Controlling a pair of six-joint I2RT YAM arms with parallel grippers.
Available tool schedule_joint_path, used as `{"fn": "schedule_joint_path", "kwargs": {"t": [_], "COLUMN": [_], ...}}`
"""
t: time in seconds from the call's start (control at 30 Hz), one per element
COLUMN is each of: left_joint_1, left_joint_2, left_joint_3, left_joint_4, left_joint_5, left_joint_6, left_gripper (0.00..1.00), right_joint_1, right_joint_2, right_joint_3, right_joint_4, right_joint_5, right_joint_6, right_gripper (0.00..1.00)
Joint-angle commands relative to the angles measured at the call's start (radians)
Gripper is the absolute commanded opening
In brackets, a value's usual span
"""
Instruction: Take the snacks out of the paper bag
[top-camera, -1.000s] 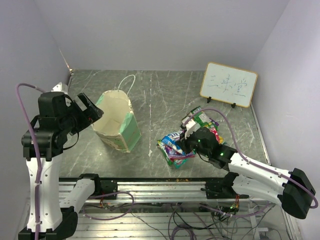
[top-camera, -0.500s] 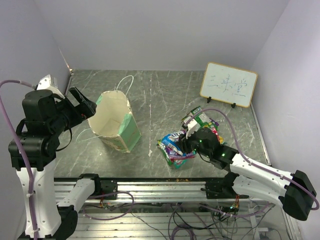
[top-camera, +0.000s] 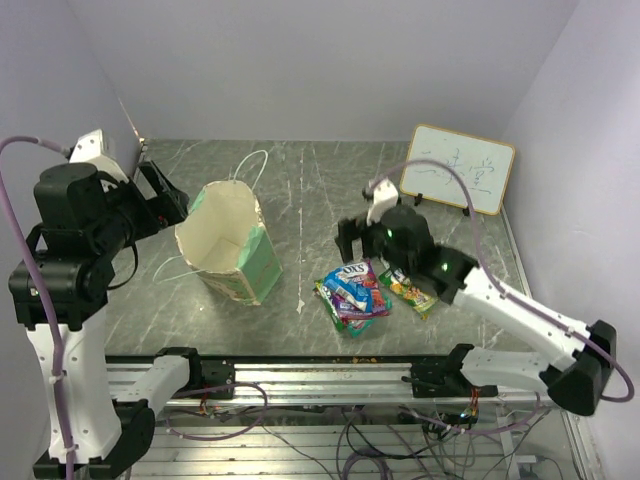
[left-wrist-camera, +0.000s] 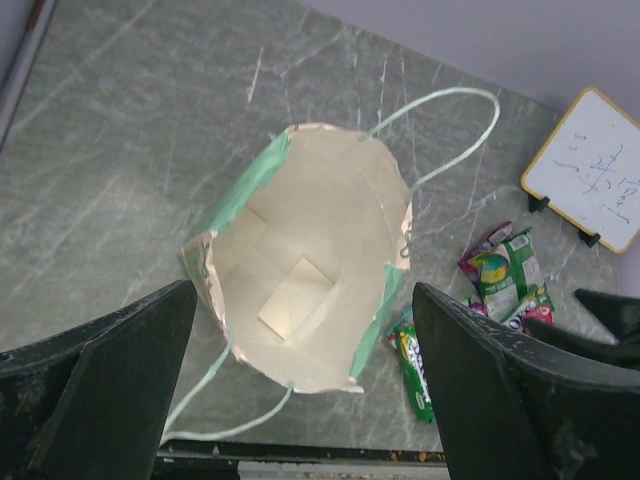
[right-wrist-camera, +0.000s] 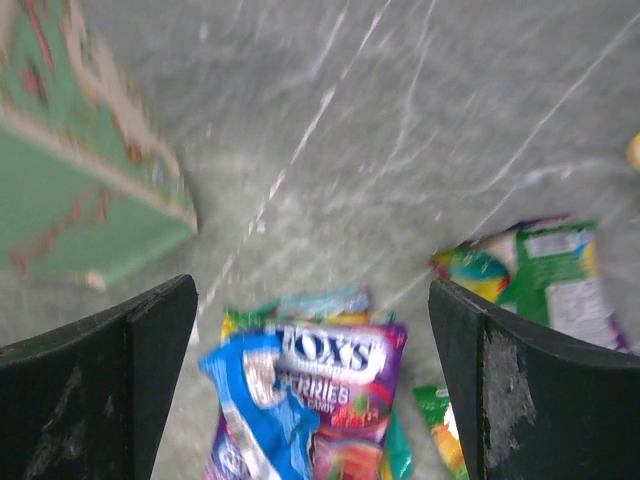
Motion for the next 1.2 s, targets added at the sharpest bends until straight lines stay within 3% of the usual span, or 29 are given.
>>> {"fn": "schedule_joint_path", "kwargs": {"t": [0.0, 0.17, 0.27, 0.57, 0.77, 1.17], "left_joint_1": [-0.041, -0.184, -0.267, -0.296, -0.296, -0.296], "left_joint_2": [0.050, 0.104, 0.127, 0.125, 0.074, 0.041], "left_joint_3": [0.110, 0.268, 0.349, 0.376, 0.304, 0.309], "left_joint_4": [0.075, 0.096, 0.102, 0.158, 0.209, 0.216], "left_joint_5": [0.024, -0.064, -0.116, -0.084, -0.097, -0.113], "left_joint_6": [0.111, 0.208, 0.240, 0.165, 0.106, 0.090], "left_gripper": [1.00, 0.99, 0.99, 0.99, 0.99, 0.99], "right_joint_1": [-0.002, 0.001, 0.001, 0.000, 0.000, 0.000], "right_joint_2": [0.133, 0.214, 0.147, -0.111, -0.083, -0.069], "right_joint_3": [0.390, 0.823, 0.911, 0.903, 1.014, 1.013], "right_joint_4": [-0.355, -0.669, -0.721, -0.613, -0.722, -0.732], "right_joint_5": [0.241, 0.341, 0.355, 0.409, 0.470, 0.495], "right_joint_6": [0.062, 0.125, 0.133, 0.152, 0.202, 0.151], "right_gripper": [1.00, 1.00, 1.00, 1.00, 1.00, 1.00]}}
